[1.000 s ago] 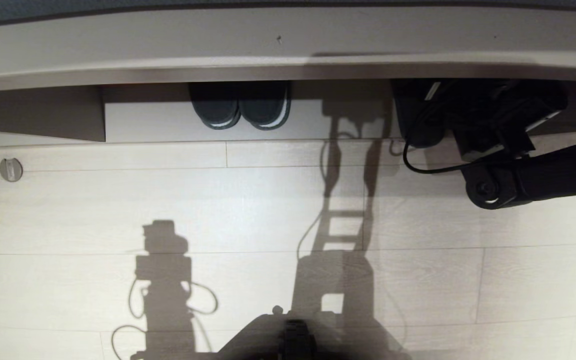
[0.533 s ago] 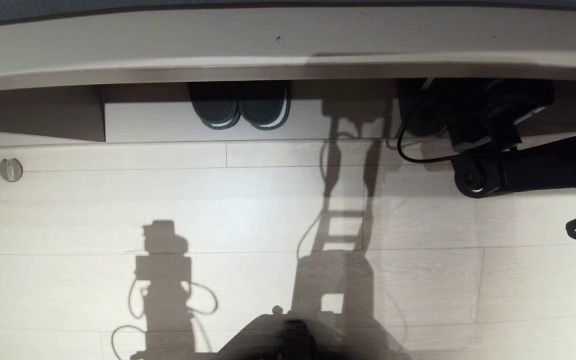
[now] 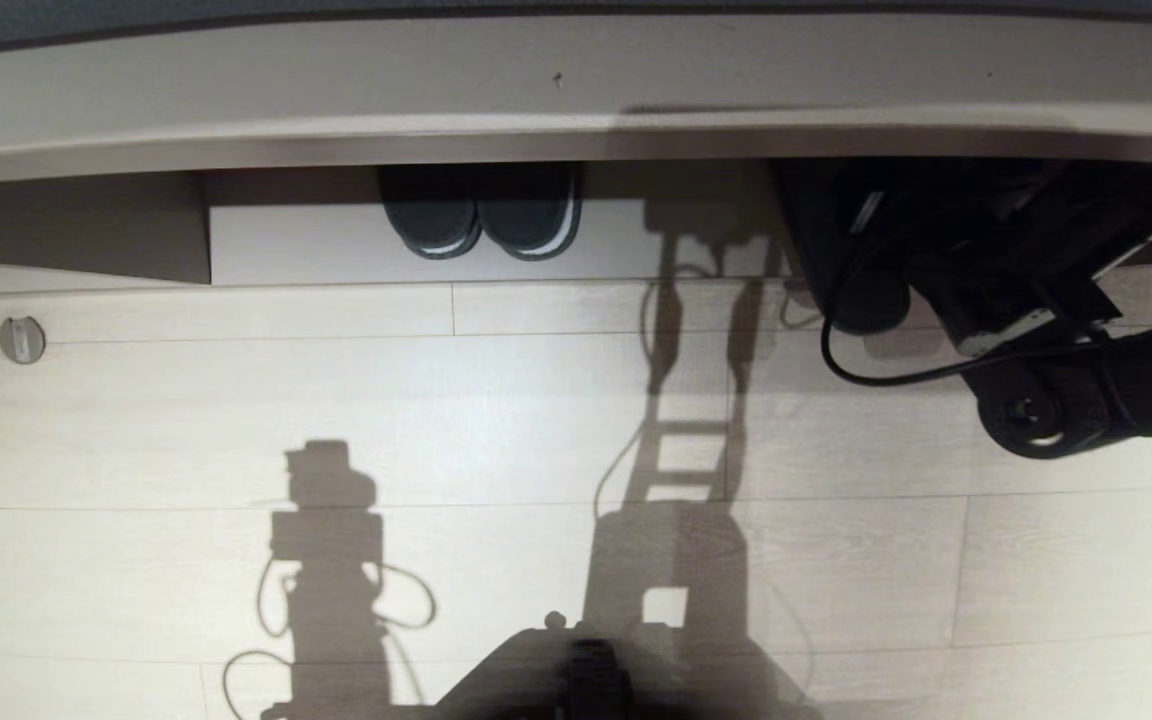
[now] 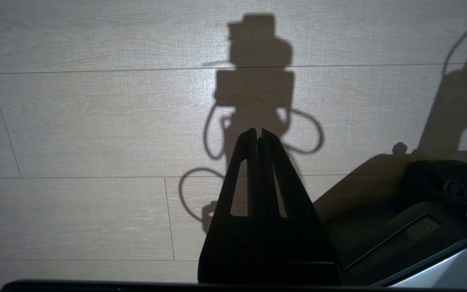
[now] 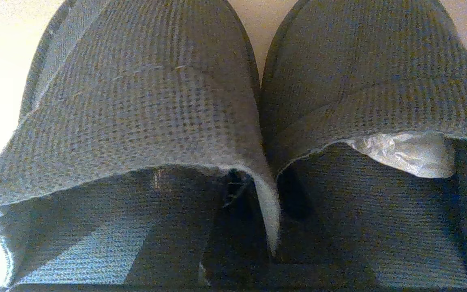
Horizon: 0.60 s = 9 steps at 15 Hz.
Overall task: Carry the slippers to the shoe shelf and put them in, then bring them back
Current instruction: Pick up the slippers in the shoe cabinet, then place the slippers on the floor
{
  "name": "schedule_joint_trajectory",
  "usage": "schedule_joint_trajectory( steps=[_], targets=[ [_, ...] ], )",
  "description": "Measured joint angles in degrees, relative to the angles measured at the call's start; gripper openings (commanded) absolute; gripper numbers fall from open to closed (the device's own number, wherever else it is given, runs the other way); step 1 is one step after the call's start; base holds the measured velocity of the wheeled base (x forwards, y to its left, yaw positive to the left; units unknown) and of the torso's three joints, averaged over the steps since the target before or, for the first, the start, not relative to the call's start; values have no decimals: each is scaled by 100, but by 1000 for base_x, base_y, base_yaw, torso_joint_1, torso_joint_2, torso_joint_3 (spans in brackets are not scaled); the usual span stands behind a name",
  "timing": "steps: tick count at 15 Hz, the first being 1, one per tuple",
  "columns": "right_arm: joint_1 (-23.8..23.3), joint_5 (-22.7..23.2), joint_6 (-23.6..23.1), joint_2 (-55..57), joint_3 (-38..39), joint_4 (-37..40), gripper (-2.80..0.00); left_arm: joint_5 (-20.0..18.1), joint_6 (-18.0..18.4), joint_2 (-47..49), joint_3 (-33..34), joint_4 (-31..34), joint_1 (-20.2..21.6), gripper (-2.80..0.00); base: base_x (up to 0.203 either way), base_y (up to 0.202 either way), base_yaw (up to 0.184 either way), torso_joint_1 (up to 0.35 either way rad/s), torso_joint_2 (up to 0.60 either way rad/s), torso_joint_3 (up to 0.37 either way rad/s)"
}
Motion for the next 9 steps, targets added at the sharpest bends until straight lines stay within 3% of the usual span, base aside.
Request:
schedule_joint_trajectory(
  steps=[5, 9],
  targets=[
    [294, -24, -36, -2128, 3160, 591, -280, 0, 5, 0, 0, 0, -2, -280, 0, 0, 0, 0, 0, 0],
    [357, -52, -37, -4228, 4493, 1647, -280, -2, 14, 0, 0, 0, 2, -280, 0, 0, 0, 0, 0, 0]
  ],
)
